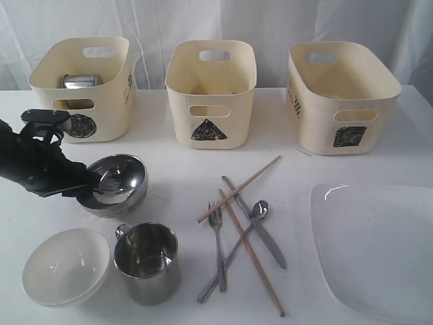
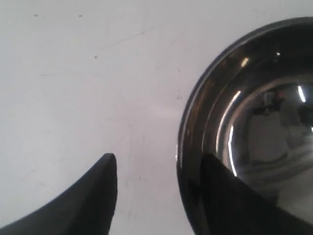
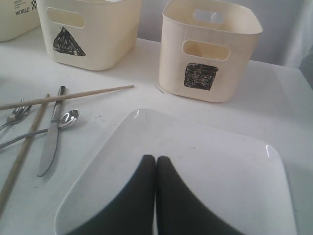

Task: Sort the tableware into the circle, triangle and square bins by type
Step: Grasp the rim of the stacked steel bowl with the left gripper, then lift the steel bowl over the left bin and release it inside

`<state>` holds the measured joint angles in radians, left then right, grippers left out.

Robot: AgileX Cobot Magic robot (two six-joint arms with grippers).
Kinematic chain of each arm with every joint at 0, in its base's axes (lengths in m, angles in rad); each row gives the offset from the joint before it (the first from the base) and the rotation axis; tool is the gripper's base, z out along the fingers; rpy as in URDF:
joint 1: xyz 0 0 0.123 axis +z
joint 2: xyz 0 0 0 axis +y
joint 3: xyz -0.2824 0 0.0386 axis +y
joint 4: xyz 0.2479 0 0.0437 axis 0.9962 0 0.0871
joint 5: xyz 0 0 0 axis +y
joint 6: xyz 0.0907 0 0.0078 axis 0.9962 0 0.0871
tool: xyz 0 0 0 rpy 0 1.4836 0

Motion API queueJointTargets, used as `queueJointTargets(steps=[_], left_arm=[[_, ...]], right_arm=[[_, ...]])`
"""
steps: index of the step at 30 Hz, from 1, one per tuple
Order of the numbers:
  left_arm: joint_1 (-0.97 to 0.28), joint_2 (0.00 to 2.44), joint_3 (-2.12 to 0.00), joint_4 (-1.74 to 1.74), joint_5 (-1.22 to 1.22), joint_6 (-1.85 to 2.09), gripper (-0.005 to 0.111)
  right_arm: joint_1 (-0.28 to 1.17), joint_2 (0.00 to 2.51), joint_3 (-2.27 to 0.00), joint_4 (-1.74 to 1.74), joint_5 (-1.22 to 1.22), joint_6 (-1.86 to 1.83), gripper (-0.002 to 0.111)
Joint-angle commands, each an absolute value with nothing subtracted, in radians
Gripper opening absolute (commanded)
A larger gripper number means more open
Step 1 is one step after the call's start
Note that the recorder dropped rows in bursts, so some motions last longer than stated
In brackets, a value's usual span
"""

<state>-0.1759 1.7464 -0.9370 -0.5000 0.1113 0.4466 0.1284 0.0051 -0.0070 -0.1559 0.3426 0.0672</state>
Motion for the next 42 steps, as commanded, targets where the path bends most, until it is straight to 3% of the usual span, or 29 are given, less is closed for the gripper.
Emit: queueJointTargets(steps=[1, 4, 5, 16, 26, 38, 40, 42], left_arm=[[-0.194, 1.774, -0.971, -0.558, 0.093, 0.441, 0.037], [-0.210, 1.768, -1.005, -0.561, 0.109, 0.447, 0.005], [-0.210, 1.760, -1.025, -0.555, 0.128, 0.457, 0.001], [-0.181, 1.563, -1.314, -0.360, 0.156, 0.466, 0.000], [-0.062, 1.853, -1.722, -0.358, 0.206, 0.417, 0.000], [-0.060, 2.092, -1.892, -0.358, 0.146, 0.419, 0.000], [-0.060, 2.092, -1.892, -0.358, 0.136, 0.419, 0.003], [-0.054, 2.092, -1.892, -0.358, 0.156, 0.419, 0.014]], right_arm=[[0.132, 0.000, 0.000, -0.154, 0.335, 0.063, 0.000], [0.132, 0.000, 0.000, -0.154, 0.335, 0.064, 0.000], [0.132, 0.000, 0.000, -0.154, 0.335, 0.087, 0.000], [0.132, 0.000, 0.000, -0.154, 0.335, 0.091, 0.000], [0.132, 0.000, 0.000, -0.154, 0.335, 0.091, 0.000], [0.132, 0.000, 0.000, -0.154, 0.335, 0.091, 0.000], [0.132, 0.000, 0.000, -0.154, 0.335, 0.091, 0.000], [0.132, 0.000, 0.000, -0.154, 0.335, 0.091, 0.000]])
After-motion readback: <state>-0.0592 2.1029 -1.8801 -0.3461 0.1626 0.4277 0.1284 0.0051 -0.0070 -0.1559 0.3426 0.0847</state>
